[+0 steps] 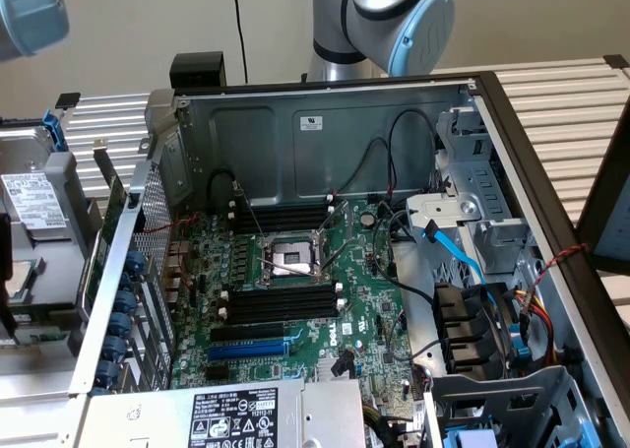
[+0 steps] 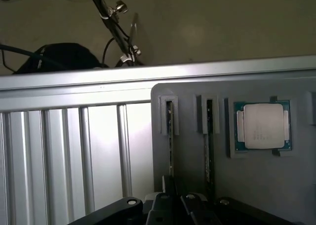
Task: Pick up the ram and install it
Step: 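Pick up the ram and move it above insertion slot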
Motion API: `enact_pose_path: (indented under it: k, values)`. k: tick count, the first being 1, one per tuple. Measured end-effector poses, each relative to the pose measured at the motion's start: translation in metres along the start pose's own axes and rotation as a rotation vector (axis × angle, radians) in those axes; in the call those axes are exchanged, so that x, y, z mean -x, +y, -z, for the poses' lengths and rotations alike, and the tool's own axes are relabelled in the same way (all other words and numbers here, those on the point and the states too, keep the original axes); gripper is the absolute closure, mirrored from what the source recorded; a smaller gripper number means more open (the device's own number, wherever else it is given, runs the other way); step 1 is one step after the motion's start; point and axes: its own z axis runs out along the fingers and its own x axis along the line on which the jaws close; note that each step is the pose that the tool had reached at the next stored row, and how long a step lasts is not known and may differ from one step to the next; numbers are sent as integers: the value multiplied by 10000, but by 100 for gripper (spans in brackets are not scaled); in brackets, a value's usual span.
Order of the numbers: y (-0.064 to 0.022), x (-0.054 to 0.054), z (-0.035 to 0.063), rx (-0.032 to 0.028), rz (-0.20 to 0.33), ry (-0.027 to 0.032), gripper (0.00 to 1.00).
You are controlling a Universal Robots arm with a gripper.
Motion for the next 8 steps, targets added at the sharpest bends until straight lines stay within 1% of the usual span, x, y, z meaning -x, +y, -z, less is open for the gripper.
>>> enact_pose_path:
  k: [3, 8]
  values:
    - [1, 0, 29, -3, -1, 30, 88]
    - [1, 1, 54, -6, -1, 58, 88]
